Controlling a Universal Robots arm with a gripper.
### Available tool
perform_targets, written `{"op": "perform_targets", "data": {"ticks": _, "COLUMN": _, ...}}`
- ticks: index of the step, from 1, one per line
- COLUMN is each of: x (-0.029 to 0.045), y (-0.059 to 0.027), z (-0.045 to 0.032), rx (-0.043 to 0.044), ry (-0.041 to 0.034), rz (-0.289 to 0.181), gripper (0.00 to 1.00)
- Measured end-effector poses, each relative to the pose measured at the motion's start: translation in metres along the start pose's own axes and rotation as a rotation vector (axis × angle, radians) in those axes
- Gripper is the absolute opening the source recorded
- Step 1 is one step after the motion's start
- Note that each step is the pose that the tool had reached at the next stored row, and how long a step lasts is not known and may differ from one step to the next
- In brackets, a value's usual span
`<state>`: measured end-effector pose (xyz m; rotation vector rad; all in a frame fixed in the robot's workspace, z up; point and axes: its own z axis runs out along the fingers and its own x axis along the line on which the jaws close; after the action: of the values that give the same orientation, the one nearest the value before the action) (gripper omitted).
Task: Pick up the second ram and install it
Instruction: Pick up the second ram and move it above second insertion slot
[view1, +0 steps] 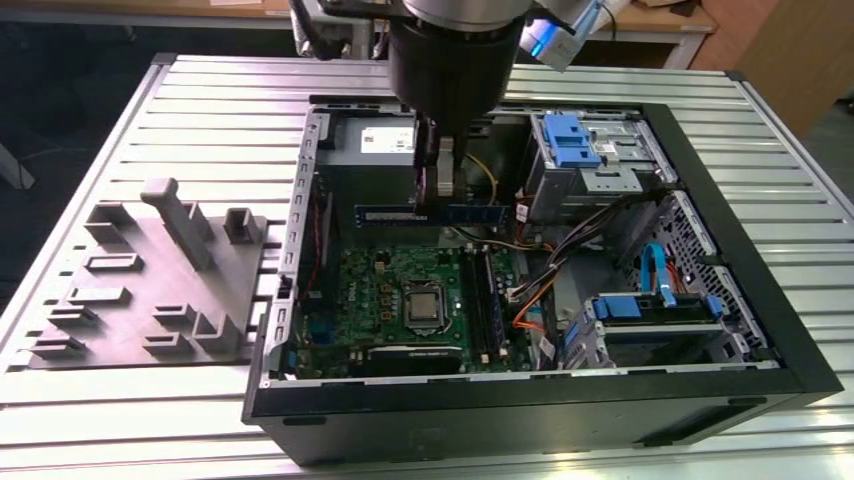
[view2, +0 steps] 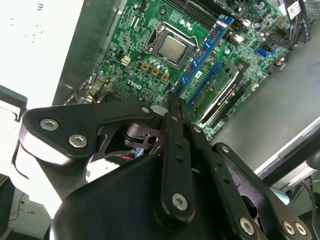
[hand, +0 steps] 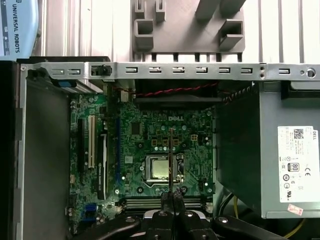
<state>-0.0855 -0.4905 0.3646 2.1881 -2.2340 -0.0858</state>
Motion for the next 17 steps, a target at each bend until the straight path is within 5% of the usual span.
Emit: {"op": "perform_targets", "data": {"ticks": 17, "x": 0.0001, "y": -0.0035, "z": 0.0243, "rx": -0.0012, "ry": -0.0025, "rz": 0.000, "gripper": 0.11}}
